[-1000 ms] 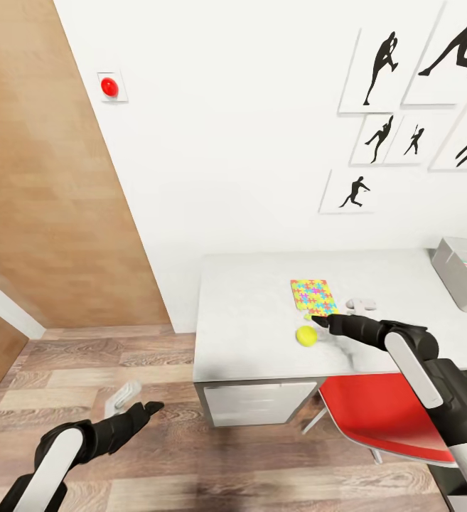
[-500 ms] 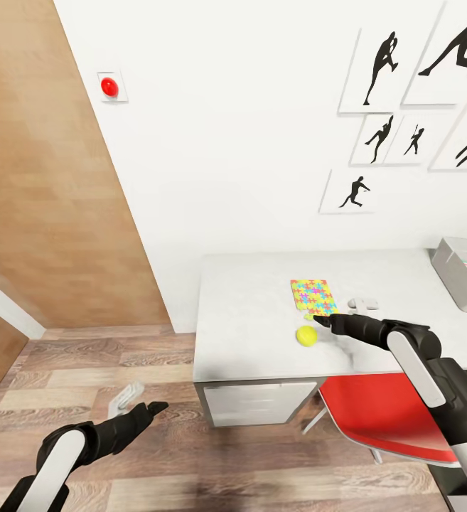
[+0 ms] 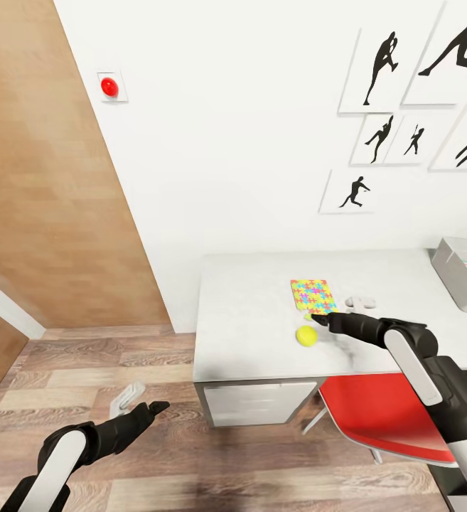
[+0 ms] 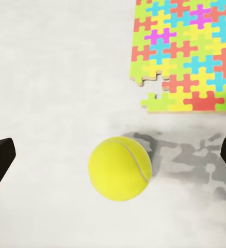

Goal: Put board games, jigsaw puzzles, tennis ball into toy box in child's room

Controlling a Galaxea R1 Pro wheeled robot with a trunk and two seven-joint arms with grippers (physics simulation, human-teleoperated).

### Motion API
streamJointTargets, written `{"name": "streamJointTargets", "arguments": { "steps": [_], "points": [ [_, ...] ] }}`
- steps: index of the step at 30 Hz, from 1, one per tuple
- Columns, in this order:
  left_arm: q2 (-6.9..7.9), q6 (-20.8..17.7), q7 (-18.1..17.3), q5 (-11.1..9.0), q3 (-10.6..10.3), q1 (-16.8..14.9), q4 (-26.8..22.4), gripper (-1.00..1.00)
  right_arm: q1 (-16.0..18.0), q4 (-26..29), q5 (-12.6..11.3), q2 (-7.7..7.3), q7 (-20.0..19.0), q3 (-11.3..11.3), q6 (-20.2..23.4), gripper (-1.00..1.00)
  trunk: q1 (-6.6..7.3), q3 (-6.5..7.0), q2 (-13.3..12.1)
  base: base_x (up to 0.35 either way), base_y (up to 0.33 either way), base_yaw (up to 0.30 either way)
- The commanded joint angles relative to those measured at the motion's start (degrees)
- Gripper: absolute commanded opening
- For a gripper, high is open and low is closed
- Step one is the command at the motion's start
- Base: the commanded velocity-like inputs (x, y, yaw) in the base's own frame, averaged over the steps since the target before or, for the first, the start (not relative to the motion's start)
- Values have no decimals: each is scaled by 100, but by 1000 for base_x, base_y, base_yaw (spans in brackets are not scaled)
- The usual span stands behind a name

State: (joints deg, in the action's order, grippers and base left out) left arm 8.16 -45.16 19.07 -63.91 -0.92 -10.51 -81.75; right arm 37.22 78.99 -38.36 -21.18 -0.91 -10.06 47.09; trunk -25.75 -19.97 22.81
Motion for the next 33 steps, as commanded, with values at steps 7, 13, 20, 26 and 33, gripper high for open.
{"name": "streamJointTargets", "arguments": {
  "steps": [7, 13, 20, 26, 33],
  "points": [
    [8, 2, 50, -55, -6, -4, 19, 100, 16, 3, 12, 19, -7, -30, 18, 100, -3, -10, 11, 0, 0, 0],
    [9, 25, 46, -57, -5, -4, 29, 100, 20, 3, 9, 30, -6, -43, 18, 100, -3, -10, 11, 0, 0, 0],
    [12, 49, 45, -53, -3, -4, 55, 100, 21, 1, 5, 49, -2, -57, 16, 100, -3, -10, 11, 0, 0, 0],
    [15, 69, 44, -52, 9, -7, 189, 100, 22, -2, 6, 77, 2, -62, 15, 100, -3, -10, 11, 0, 0, 0],
    [23, 117, 39, -52, 27, -60, 593, 100, 22, -16, 16, 155, 9, -60, 13, 100, -3, -10, 11, 0, 0, 0]
  ]
}}
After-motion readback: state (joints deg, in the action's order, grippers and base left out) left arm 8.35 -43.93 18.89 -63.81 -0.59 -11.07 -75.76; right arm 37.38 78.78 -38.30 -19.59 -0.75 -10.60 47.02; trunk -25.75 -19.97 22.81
